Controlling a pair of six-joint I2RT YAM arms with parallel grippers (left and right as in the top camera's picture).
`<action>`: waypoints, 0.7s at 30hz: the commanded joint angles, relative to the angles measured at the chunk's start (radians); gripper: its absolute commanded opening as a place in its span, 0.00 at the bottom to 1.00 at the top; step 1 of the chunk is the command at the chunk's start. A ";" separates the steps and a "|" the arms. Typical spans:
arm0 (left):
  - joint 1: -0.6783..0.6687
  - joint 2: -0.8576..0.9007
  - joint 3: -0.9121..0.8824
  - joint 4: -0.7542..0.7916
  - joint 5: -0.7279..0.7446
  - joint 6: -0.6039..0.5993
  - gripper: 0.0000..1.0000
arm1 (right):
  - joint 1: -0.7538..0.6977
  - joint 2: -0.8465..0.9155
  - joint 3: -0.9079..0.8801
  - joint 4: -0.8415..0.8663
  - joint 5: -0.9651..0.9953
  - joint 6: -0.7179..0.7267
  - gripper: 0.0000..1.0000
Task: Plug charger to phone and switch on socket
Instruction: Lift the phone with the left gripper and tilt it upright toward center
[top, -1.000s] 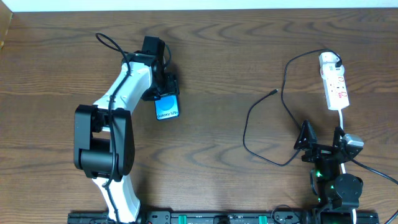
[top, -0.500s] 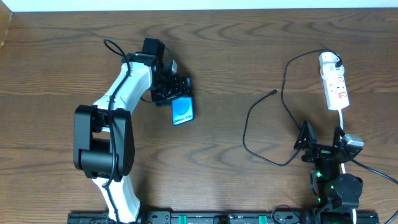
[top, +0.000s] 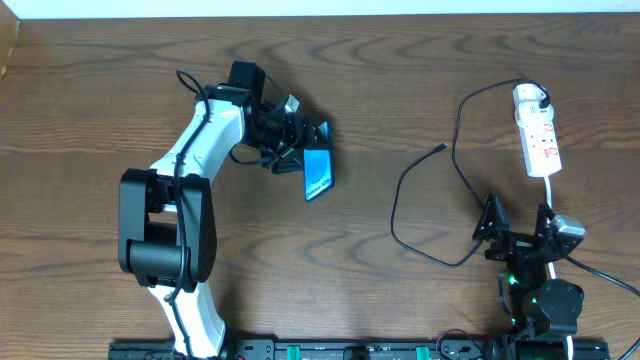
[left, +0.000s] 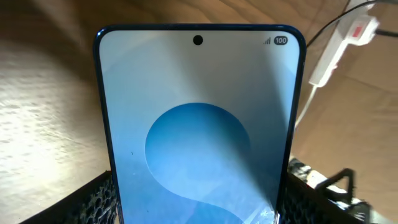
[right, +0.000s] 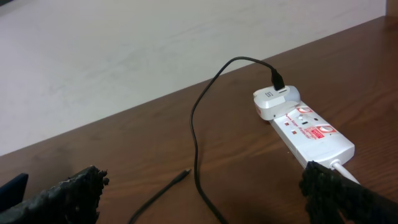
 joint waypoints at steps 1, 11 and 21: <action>-0.007 -0.035 0.000 0.002 0.094 -0.080 0.59 | 0.006 -0.006 -0.002 -0.002 0.008 -0.004 0.99; -0.098 -0.035 0.000 0.137 0.141 -0.272 0.59 | 0.006 -0.006 -0.002 -0.002 0.008 -0.004 0.99; -0.148 -0.035 0.000 0.261 0.147 -0.648 0.59 | 0.006 -0.006 -0.002 -0.001 0.008 -0.003 0.99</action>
